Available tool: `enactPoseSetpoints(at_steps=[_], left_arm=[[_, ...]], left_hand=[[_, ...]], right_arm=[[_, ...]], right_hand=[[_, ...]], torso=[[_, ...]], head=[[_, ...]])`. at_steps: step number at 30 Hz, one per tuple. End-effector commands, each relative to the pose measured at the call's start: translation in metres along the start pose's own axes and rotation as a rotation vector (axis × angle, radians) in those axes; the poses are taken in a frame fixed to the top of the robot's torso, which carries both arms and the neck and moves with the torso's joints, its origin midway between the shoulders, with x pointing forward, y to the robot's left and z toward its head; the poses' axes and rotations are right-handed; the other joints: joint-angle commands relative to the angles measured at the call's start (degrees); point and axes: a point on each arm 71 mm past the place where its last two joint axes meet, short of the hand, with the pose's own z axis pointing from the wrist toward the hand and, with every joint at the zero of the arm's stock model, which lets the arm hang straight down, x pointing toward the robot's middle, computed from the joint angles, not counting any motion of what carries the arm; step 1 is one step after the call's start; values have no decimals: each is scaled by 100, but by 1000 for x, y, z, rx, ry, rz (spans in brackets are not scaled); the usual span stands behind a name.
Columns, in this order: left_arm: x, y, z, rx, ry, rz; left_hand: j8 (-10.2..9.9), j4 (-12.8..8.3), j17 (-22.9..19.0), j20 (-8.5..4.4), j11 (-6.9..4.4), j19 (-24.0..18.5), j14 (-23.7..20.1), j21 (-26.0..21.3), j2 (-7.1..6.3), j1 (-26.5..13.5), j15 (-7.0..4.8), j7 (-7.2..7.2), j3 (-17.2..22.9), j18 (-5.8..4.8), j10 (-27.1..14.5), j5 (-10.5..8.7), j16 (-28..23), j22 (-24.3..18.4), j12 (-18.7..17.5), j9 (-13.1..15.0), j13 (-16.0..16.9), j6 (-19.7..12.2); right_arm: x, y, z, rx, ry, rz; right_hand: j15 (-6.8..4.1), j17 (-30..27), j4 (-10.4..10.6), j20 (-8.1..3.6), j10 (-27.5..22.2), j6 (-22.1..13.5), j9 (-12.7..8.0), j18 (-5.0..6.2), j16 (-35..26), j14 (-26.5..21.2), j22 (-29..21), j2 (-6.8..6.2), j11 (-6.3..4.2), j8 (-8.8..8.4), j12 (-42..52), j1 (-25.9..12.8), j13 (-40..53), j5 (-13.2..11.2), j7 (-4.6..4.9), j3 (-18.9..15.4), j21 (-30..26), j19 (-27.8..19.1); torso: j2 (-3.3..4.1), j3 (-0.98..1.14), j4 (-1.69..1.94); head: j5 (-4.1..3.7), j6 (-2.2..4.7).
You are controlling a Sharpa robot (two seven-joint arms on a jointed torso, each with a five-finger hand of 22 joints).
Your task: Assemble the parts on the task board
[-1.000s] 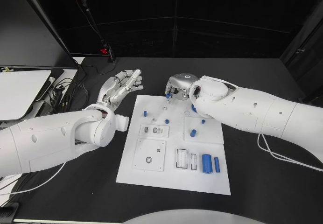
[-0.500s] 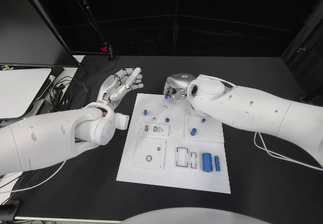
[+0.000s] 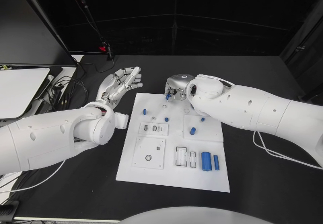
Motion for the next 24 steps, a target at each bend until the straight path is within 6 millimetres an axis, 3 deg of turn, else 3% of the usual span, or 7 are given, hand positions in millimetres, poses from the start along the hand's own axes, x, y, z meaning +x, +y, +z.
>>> enactPoseSetpoints(at_steps=[1, 24], left_arm=[[1, -16, -1, 212, 15, -4], [1, -15, -1, 209, 14, -3]], left_hand=[[-30, -1, -1, 3, 10, -29, -9, 3, 64, 12, 28, 864, -31, 58, 35, 33, -32, -8, 0, -6, -8, 33], [-30, -1, -1, 3, 10, -29, -9, 3, 64, 12, 28, 864, -31, 58, 35, 33, -32, -8, 0, -6, -8, 33]], right_arm=[[0, -3, 0, 20, 13, -21], [1, 5, 3, -8, -10, -16]], right_hand=[[45, 576, 4, 32, 20, 44, 9, -9, -3, 434, 1195, -7, 26, 14, -39, 65, -3, 25, 9, 32, -24, 394], [58, 554, 37, 44, 3, 19, 5, -6, -11, 429, 1184, -38, 40, -19, -58, 49, -5, 24, 21, 42, -28, 387]], torso=[[1, -2, 0], [2, -6, 5]], head=[[-7, -1], [-6, -50]])
